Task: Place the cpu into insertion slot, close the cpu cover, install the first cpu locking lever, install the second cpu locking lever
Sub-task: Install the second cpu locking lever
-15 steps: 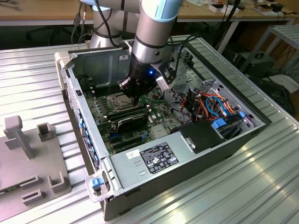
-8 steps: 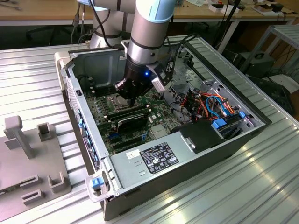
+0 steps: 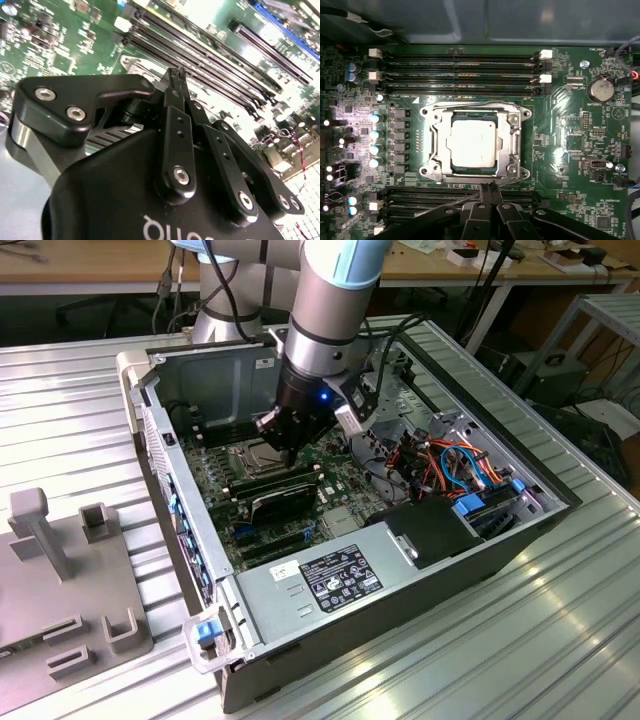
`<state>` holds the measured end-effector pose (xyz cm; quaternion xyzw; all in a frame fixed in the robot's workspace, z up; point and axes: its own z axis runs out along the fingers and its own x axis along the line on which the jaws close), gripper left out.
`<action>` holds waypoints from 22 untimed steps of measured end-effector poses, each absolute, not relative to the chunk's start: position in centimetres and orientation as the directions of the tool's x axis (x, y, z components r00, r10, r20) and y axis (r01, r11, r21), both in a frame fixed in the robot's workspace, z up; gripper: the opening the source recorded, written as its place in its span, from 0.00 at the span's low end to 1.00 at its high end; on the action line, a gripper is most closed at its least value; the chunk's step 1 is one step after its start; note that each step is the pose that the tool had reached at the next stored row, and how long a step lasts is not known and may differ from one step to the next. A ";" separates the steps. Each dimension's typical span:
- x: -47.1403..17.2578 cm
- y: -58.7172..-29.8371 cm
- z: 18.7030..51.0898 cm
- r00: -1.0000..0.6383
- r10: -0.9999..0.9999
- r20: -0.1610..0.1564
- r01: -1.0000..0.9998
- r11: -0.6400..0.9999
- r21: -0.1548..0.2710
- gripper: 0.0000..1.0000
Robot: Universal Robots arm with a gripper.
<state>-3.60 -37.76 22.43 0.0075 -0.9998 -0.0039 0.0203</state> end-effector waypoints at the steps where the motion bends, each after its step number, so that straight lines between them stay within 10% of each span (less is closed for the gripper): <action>1: -3.6 -37.8 22.4 -0.999 -0.015 0.041 -0.015 1.000 0.008 0.11; 22: -7.0 -37.6 21.5 -0.999 -0.015 0.040 -0.015 1.000 0.008 0.11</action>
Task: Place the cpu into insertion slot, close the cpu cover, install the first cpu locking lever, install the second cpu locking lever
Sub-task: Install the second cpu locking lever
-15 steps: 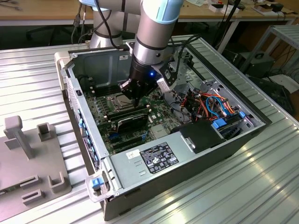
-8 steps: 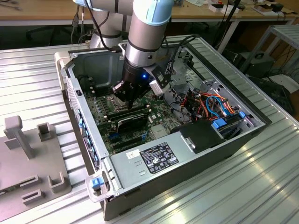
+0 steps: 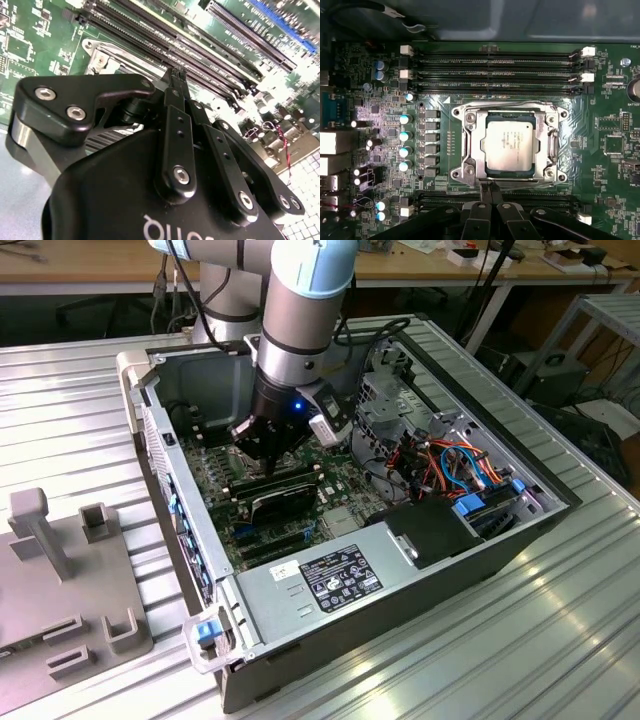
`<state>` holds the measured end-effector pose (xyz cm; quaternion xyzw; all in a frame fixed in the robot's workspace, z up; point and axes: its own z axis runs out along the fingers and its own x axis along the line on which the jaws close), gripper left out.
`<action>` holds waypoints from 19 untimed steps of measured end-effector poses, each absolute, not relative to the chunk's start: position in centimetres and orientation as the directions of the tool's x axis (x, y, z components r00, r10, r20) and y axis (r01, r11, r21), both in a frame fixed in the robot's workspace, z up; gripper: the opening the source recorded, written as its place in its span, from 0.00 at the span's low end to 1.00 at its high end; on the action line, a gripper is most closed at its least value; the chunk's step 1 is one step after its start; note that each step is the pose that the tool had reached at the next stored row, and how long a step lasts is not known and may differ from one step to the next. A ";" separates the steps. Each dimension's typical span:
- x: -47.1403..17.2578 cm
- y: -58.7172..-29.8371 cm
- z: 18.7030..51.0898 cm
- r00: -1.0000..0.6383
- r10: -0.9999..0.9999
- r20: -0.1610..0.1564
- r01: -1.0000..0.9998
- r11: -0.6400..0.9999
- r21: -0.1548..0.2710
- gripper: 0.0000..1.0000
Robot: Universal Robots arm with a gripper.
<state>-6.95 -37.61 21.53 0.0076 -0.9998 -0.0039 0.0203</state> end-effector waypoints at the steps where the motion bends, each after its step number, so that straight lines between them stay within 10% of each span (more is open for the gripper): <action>1: -7.0 -37.5 21.5 -0.999 -0.015 0.040 -0.015 1.000 0.008 0.11; 19: -8.9 -37.0 20.9 -0.999 -0.015 0.041 -0.015 1.000 0.008 0.11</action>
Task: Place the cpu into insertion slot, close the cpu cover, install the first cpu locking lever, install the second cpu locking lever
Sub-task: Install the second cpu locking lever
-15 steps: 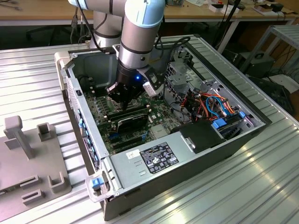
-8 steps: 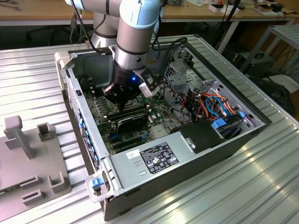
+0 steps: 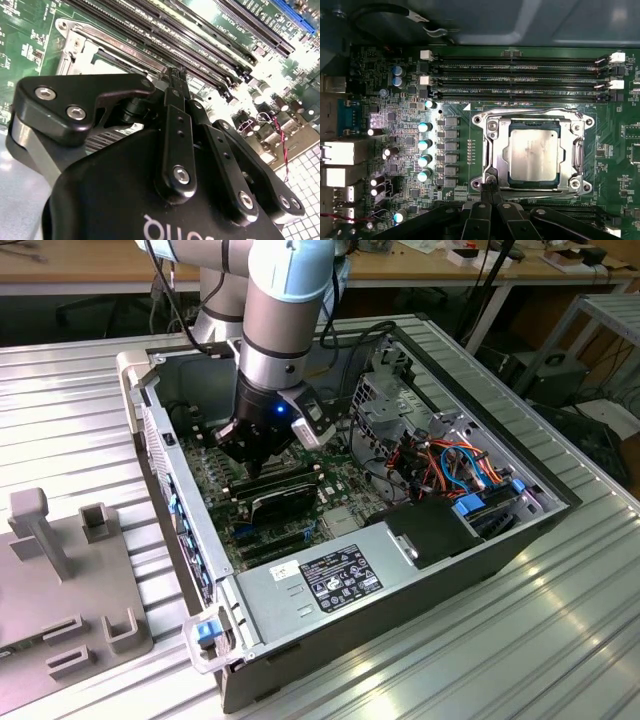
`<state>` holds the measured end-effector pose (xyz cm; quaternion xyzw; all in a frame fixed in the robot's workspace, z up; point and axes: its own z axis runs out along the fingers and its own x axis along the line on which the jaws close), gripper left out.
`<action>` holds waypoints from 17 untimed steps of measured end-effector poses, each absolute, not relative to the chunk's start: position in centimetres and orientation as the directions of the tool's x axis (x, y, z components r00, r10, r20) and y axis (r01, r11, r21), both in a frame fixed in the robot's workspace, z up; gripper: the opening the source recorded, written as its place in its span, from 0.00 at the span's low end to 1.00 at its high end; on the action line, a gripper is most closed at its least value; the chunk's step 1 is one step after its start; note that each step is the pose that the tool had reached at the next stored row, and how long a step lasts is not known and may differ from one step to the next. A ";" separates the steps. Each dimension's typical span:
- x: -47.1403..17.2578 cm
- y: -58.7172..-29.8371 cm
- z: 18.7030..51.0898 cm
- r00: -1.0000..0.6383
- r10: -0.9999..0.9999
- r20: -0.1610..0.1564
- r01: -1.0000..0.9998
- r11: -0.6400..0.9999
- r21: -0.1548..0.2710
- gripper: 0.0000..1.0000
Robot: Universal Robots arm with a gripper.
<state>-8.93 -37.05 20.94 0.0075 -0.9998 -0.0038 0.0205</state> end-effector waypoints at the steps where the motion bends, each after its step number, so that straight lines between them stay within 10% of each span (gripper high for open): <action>1: -9.0 -37.0 20.9 -0.999 -0.015 0.041 -0.015 1.000 0.008 0.11; 17: -9.8 -36.7 20.7 -0.999 -0.015 0.041 -0.015 1.000 0.008 0.11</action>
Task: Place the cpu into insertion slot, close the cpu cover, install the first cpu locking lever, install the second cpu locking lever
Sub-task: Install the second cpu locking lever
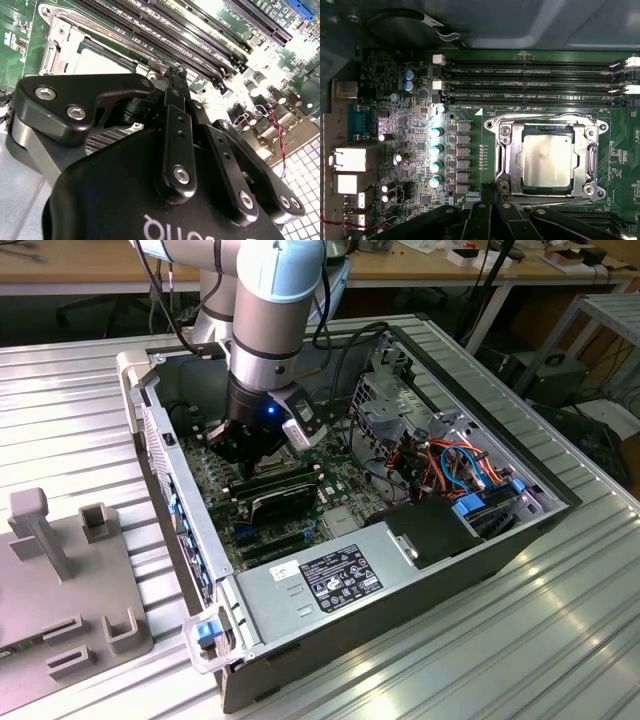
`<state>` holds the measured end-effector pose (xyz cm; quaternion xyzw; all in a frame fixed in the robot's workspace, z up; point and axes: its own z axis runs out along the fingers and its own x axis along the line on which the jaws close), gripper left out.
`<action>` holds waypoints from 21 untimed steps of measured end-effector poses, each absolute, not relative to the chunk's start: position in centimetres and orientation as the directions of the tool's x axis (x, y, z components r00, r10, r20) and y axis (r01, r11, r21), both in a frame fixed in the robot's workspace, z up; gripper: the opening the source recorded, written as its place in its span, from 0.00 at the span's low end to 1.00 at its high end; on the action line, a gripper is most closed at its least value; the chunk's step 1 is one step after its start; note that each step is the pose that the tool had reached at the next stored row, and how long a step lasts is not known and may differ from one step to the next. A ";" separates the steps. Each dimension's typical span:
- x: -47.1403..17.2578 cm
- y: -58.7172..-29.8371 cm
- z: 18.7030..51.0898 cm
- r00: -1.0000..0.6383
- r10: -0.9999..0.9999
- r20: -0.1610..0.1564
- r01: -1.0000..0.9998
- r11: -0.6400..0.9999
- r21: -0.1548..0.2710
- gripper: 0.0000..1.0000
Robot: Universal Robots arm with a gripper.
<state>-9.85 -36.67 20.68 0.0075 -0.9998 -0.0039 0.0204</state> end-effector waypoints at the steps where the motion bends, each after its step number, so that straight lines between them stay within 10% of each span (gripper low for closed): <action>1: -9.9 -36.7 20.7 -0.999 -0.015 0.041 -0.015 1.000 0.008 0.11; 21: -9.7 -35.8 23.6 -0.999 -0.015 0.041 -0.015 1.000 0.008 0.11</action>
